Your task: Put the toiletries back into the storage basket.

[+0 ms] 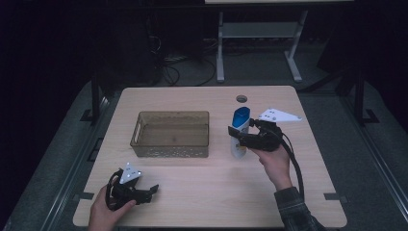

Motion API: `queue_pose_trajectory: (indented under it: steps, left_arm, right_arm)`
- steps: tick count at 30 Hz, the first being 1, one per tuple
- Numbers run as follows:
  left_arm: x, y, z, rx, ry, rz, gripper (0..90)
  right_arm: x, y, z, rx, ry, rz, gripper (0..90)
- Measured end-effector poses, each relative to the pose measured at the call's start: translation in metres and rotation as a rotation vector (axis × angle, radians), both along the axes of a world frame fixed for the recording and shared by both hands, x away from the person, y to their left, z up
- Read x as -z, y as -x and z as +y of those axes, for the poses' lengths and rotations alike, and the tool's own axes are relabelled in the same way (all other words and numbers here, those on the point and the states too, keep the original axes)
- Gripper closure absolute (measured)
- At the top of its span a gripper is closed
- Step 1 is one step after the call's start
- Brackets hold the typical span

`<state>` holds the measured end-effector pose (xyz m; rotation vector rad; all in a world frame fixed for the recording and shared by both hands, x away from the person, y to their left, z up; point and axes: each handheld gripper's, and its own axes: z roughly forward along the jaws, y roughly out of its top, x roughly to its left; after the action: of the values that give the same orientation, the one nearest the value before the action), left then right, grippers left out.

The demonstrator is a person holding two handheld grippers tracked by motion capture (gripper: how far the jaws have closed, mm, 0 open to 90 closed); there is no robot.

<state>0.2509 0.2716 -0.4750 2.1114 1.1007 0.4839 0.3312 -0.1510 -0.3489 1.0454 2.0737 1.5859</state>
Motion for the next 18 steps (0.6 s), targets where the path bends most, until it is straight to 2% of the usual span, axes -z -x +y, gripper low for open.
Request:
queue_pose_trajectory:
  steps: [14, 18]
  left_arm:
    - [0.000, 0.000, 0.000, 0.002, -0.002, 0.001, 12.4]
    - [0.000, 0.000, 0.000, 0.003, -0.002, 0.001, 12.4]
  right_arm:
    - [-0.013, -0.017, 0.032, -0.036, -0.027, -0.039, 32.7]
    - [-0.015, -0.022, 0.040, -0.045, -0.018, -0.043, 32.7]
